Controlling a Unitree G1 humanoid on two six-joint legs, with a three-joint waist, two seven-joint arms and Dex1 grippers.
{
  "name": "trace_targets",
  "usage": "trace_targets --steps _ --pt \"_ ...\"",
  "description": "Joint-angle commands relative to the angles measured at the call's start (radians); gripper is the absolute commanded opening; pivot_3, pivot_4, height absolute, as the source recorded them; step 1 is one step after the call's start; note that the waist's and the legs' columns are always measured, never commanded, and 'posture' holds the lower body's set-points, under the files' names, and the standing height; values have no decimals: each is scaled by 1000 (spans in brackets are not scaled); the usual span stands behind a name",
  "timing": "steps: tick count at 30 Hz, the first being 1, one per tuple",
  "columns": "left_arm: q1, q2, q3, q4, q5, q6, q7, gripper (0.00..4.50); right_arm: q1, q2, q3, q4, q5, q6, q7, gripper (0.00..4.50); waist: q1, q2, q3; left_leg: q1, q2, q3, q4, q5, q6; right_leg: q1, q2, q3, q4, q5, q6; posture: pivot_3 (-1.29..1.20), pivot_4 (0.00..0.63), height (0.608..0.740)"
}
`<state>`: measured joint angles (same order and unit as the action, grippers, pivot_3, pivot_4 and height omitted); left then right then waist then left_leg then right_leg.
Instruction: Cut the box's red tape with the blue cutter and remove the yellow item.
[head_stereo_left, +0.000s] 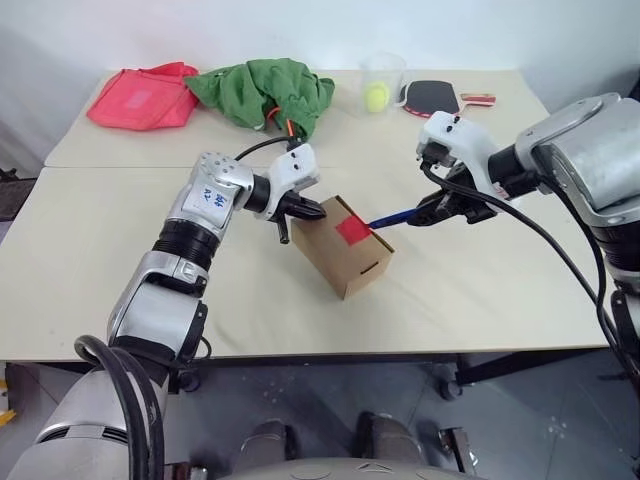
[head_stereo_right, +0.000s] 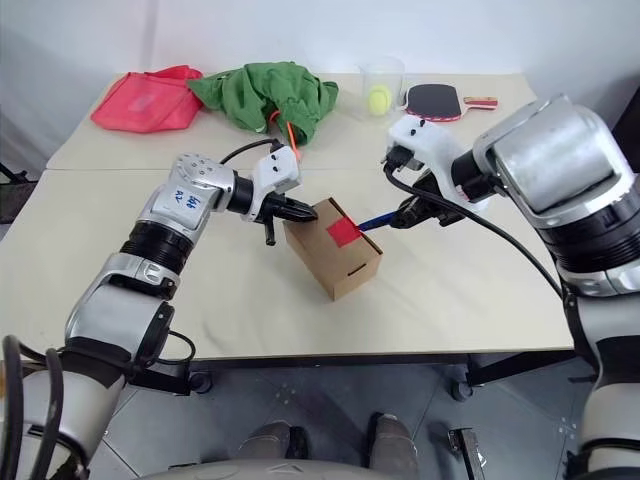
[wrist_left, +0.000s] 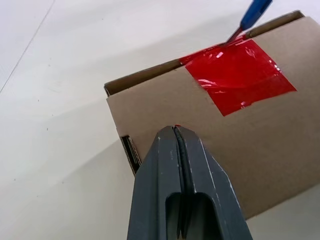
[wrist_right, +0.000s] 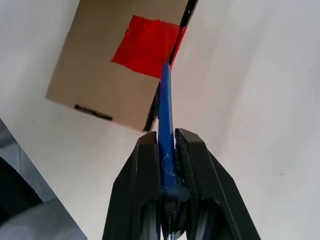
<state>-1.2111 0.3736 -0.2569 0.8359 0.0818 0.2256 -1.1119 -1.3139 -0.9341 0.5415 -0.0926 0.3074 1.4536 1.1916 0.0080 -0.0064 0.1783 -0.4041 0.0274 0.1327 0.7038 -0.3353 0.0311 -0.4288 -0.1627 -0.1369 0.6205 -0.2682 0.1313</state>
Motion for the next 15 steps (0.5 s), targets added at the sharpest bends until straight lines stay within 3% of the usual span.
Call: trace_targets --steps 1,10,15 --pt "35 -3 -44 35 55 9 17 0 19 -58 48 -70 65 -12 71 165 3 0 0 0 0 0 0 0 0 0 0 0 0 0 0 0 150 740" --pt "30 -2 -44 45 60 1 31 0 20 -102 84 -92 79 -44 100 165 4 0 0 0 0 0 0 0 0 0 0 0 0 0 0 0 150 740" --pt "32 -7 -52 31 64 -3 33 0 1 -49 62 -39 63 -39 60 165 3 0 0 0 0 0 0 0 0 0 0 0 0 0 0 0 150 740"
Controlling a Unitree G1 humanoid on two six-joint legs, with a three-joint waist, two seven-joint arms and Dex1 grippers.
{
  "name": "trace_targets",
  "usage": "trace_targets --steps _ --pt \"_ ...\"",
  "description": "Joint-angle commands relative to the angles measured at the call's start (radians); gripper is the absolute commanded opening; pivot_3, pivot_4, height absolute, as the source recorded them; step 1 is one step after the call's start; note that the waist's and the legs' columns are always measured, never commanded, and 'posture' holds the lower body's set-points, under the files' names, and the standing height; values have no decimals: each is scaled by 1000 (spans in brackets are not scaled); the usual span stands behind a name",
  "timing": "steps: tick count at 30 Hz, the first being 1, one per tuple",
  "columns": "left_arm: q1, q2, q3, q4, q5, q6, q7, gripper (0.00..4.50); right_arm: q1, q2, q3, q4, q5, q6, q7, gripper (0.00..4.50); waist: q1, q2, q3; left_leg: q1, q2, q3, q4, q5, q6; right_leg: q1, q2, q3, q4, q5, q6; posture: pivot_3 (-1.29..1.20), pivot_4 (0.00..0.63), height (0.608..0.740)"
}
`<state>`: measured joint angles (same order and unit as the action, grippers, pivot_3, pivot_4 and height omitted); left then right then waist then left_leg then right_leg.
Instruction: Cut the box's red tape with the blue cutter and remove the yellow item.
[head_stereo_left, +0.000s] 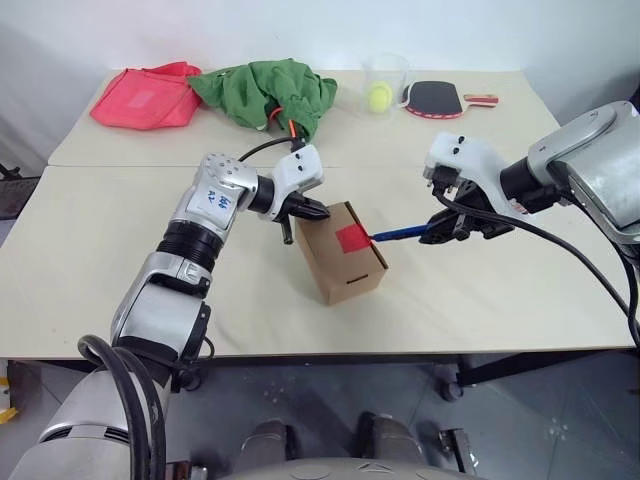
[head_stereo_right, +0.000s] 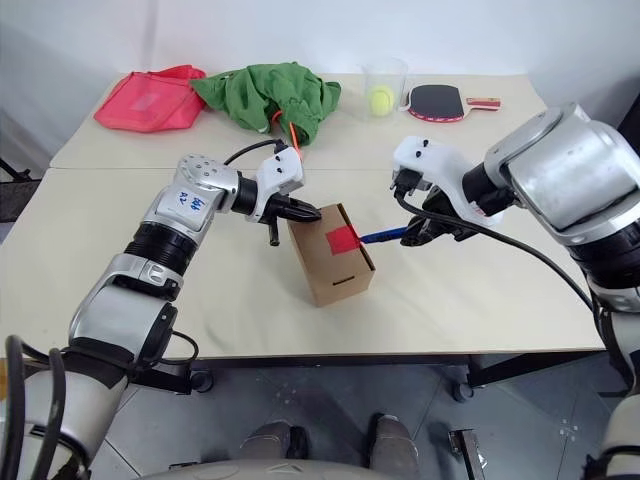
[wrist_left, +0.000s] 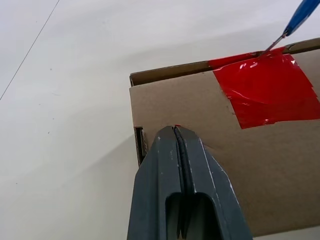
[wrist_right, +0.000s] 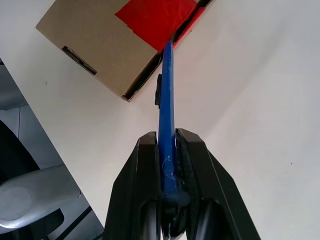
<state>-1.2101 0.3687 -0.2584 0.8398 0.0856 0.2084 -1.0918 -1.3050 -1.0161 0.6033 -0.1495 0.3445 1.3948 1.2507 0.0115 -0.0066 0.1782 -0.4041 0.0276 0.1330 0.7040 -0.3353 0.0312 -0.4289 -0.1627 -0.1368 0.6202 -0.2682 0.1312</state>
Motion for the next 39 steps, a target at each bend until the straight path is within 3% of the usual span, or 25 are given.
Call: trace_targets --steps 1,16,39 --pt "40 -2 -58 -3 58 21 -6 0 -21 66 -12 40 23 44 -25 165 -5 0 -1 0 0 0 0 0 0 0 0 0 0 0 0 0 150 740" --pt "103 14 -105 -164 73 69 -93 0 -141 214 -72 225 119 220 -234 165 -19 0 -2 1 1 1 1 0 0 0 0 0 2 0 0 0 150 740" --pt "86 -44 -117 -74 132 30 -26 0 -294 23 182 199 629 220 -432 165 10 -1 -2 0 1 0 1 -1 2 0 -2 0 0 0 0 0 150 740"
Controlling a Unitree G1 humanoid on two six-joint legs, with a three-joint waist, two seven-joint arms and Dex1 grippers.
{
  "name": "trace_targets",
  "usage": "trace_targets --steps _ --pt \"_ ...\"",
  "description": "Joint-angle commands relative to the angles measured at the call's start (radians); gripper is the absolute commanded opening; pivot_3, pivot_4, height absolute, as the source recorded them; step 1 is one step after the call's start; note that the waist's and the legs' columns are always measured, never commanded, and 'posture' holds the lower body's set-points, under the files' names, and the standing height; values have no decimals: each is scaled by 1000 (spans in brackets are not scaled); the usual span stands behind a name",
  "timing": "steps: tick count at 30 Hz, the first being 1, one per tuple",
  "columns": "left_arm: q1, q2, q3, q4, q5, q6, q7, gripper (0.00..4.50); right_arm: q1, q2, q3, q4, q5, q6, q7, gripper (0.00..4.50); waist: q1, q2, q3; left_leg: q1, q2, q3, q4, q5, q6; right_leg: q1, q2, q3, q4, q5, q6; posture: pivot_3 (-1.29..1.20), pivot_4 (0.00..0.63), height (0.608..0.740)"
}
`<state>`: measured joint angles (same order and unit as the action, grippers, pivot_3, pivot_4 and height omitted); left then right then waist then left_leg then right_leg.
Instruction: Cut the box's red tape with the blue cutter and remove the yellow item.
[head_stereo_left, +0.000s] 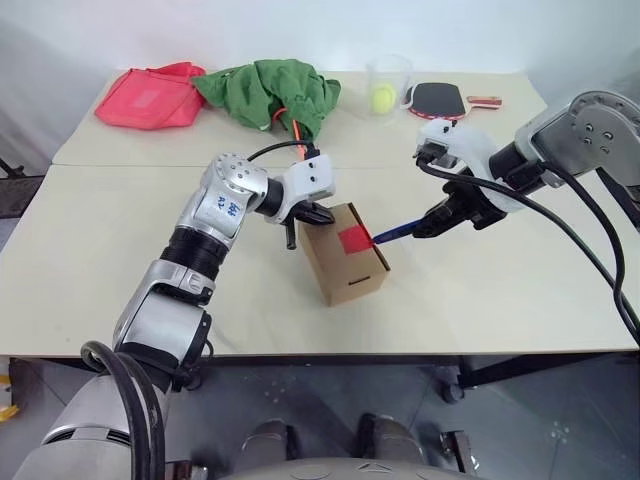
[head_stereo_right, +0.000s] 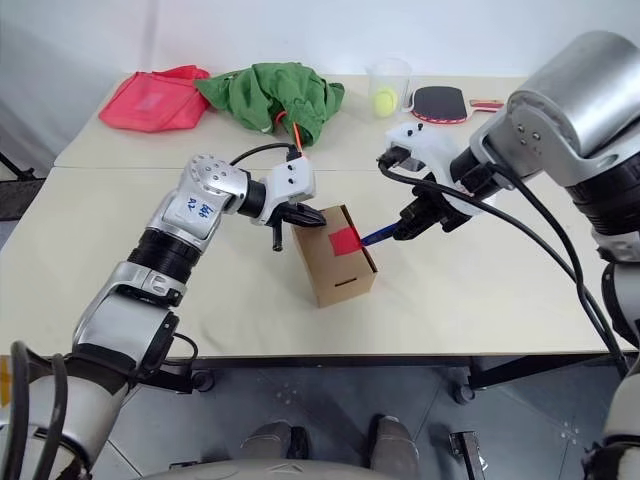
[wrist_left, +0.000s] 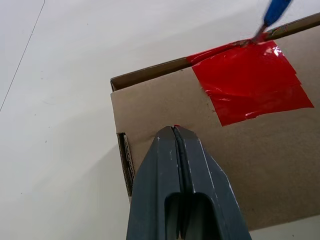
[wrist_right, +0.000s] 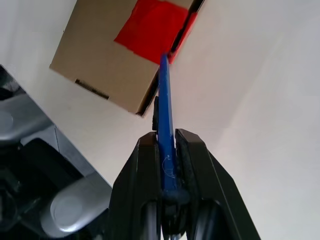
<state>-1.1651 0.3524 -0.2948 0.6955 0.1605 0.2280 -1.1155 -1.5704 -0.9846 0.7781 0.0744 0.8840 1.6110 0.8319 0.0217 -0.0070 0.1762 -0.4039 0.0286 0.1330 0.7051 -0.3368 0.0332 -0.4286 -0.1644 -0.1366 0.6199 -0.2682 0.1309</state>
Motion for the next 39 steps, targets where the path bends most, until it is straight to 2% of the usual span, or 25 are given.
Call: trace_targets --steps 1,6,12,18,25,28,31,35,37,39 --pt "40 -31 -82 75 60 9 2 0 -27 -9 13 -22 110 3 -28 165 1 0 0 0 0 0 0 0 0 0 0 0 0 0 0 0 150 740" --pt "33 -40 -82 89 66 4 13 0 -10 -35 45 -43 195 3 -93 165 2 0 -1 0 1 -1 3 0 1 1 0 0 0 0 0 0 150 740" --pt "34 -40 -76 92 67 5 19 0 1 -114 37 -115 180 3 -92 165 5 0 -1 -3 2 -8 9 -3 4 1 -1 0 0 0 0 0 150 740" --pt "43 -31 -69 81 57 14 3 0 78 -211 -144 -210 130 3 -38 165 6 0 -1 -3 2 -7 11 -5 6 2 -2 0 -1 0 0 0 150 740" --pt "38 -20 -64 92 51 12 -14 0 229 -251 -461 -236 37 -28 -79 165 5 0 -1 -3 2 -5 11 -5 6 2 -2 0 -2 0 0 0 150 740" --pt "34 -19 -61 97 48 12 -18 0 335 -236 -600 -268 -13 -101 -128 165 5 0 -1 -3 2 -4 11 -5 6 2 -2 0 -2 0 0 0 150 740" --pt "32 -21 -59 99 46 14 -19 0 523 -208 -732 -327 -83 -236 -191 165 5 -3 -3 -3 1 -4 11 -6 6 2 -2 0 -3 0 1 0 150 740" --pt "35 -25 -56 93 42 21 -23 0 887 -90 -913 -454 -181 -485 -254 165 5 -4 -4 -2 0 1 11 -6 6 4 -1 -2 -3 1 2 0 150 740" --pt "35 -26 -56 91 41 22 -21 0 1077 16 -940 -452 -285 -686 -304 165 5 -4 -5 -2 0 4 10 -5 6 4 -1 -3 -4 1 3 0 150 740" --pt "38 -26 -56 86 40 23 -22 0 1199 103 -939 -419 -386 -851 -353 165 5 -4 -5 -1 0 4 10 -5 5 6 0 -3 -5 1 3 0 150 740"
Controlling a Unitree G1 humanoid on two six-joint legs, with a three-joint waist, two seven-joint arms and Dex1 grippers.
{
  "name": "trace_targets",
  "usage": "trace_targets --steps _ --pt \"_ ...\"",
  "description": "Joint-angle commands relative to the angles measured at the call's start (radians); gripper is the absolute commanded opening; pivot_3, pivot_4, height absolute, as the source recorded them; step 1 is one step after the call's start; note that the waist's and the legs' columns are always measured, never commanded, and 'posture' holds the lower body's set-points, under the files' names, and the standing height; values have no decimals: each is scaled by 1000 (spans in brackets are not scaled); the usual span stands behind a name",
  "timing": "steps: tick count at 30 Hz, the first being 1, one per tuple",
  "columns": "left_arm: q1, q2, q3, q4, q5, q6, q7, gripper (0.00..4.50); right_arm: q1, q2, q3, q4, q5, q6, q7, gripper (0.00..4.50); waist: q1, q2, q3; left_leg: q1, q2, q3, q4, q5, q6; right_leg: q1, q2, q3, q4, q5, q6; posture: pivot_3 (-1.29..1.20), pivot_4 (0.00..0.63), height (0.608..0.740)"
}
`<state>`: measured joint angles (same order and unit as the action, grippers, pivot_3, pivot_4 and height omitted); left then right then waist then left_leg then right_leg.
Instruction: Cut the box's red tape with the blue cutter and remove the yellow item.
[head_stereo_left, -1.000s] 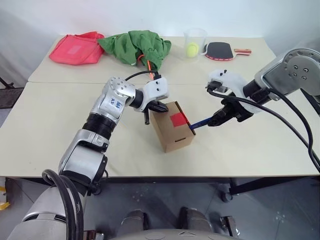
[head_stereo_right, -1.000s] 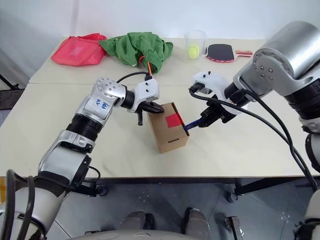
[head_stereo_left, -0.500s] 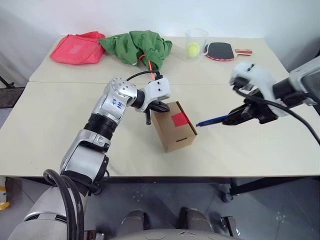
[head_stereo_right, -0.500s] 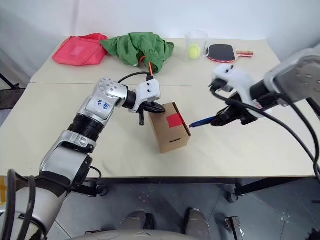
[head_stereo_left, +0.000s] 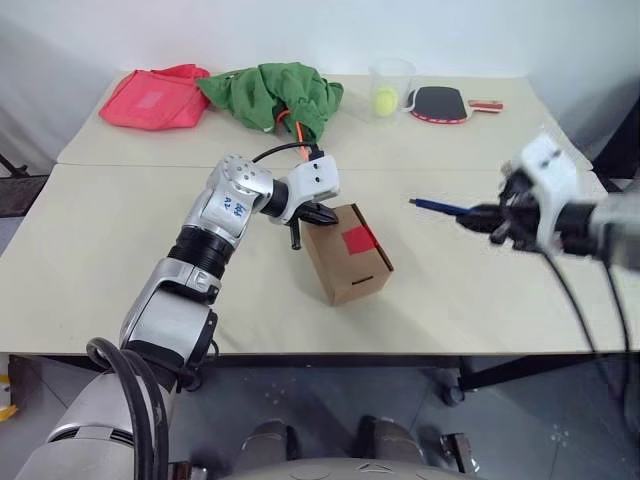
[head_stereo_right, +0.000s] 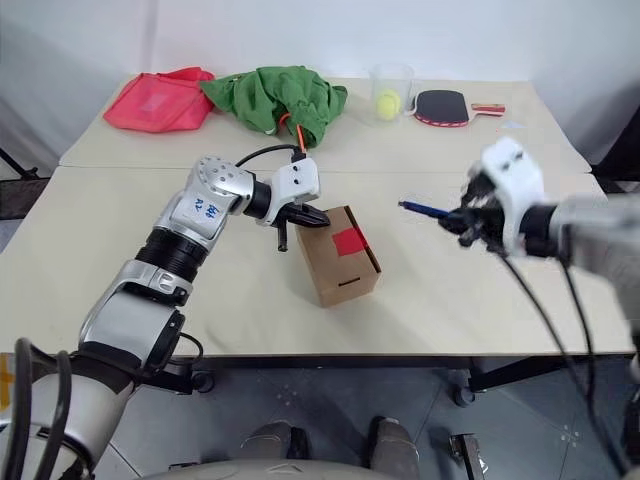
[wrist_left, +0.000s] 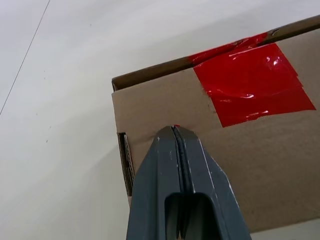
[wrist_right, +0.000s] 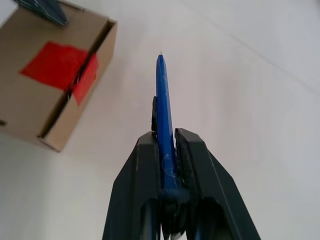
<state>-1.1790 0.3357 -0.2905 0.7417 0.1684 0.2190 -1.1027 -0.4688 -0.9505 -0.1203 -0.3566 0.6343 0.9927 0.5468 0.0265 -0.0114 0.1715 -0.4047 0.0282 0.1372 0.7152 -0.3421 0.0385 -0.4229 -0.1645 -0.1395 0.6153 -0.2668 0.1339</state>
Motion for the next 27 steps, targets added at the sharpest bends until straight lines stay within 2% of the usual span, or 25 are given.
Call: trace_targets --steps 1,3,7,10,17,20,27 --pt "54 -9 -60 35 31 33 -35 0 130 103 -39 33 -188 -321 -87 165 -2 1 0 0 0 1 0 0 0 0 0 0 -2 0 0 0 150 740" --pt "58 -7 -61 26 30 36 -37 0 170 164 -28 104 -273 -458 -124 165 -6 1 0 0 0 2 0 0 0 1 0 2 -3 0 0 0 150 740" --pt "67 -4 -59 2 27 51 -36 0 199 245 -27 242 -355 -571 -160 165 -6 2 0 3 1 3 -1 0 0 1 2 4 -3 0 0 0 150 740" --pt "83 6 -58 -27 23 68 -39 0 226 282 -40 314 -379 -606 -173 165 -5 2 0 3 1 3 -1 0 0 1 2 4 -4 0 0 0 150 740" --pt "103 19 -58 -66 20 94 -37 0 287 303 -41 342 -404 -630 -148 165 -11 3 -1 7 1 4 -2 0 0 4 2 5 -4 0 0 0 150 740" --pt "105 19 -58 -71 19 100 -35 0 306 284 -54 321 -402 -632 -124 1097 -11 3 -1 17 1 4 -8 0 0 14 2 5 -9 0 0 0 150 740" --pt "95 8 -58 -51 18 91 -30 0 326 232 -100 237 -393 -632 -55 3504 -10 4 -1 18 1 -2 -10 0 0 13 2 7 -9 0 0 0 150 740"
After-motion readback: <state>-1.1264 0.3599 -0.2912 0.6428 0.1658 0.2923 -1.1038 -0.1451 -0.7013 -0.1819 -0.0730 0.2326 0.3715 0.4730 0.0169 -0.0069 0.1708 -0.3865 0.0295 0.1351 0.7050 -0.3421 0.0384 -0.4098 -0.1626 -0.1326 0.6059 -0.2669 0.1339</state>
